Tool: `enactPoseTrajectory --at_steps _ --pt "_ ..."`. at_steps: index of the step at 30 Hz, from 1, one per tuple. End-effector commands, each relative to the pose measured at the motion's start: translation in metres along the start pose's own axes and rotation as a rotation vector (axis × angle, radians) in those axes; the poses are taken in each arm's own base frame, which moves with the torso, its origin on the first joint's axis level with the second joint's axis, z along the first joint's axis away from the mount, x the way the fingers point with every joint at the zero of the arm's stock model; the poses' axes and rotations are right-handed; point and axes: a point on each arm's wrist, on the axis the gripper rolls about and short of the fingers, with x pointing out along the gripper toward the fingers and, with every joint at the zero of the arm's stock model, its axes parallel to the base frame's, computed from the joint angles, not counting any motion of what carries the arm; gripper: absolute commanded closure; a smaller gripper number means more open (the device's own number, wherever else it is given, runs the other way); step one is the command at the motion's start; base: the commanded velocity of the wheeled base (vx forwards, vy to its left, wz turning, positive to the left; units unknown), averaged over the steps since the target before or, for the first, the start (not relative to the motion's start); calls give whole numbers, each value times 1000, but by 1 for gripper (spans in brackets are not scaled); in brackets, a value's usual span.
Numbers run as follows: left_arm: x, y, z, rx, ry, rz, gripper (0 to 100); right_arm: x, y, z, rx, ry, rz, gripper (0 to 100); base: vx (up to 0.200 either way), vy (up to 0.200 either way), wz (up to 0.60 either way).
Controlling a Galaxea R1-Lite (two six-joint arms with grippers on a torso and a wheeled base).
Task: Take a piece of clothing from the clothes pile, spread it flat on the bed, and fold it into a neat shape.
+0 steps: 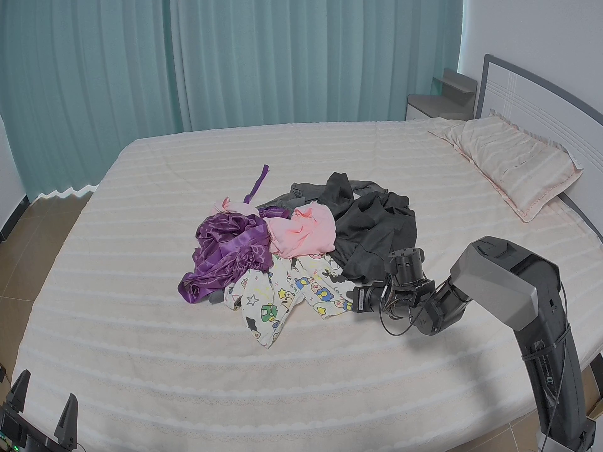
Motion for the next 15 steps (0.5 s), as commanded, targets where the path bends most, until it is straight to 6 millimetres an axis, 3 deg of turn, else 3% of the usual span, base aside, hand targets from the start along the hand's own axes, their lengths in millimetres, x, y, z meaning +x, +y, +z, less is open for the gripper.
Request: enactPoseTrajectory --at_steps 1,5,7,8,9,10,15 --pt "0 0 -5 0 0 0 0 -30 12 21 78 -33 37 100 0 0 0" --pt "0 0 -5 0 0 0 0 -84 27 39 185 -26 167 100 0 0 0" --pt "0 0 -5 0 0 0 0 -85 28 39 191 -25 170 100 0 0 0" --pt "0 0 -5 0 0 0 0 -116 36 44 261 -8 223 100 0 0 0" --pt "0 0 -5 0 -2 0 0 -119 36 44 267 -6 227 100 0 0 0" --pt "0 0 -5 0 0 0 0 -138 40 44 285 7 266 100 0 0 0" --pt "0 0 -5 0 0 0 0 -183 51 30 285 43 327 100 0 0 0"
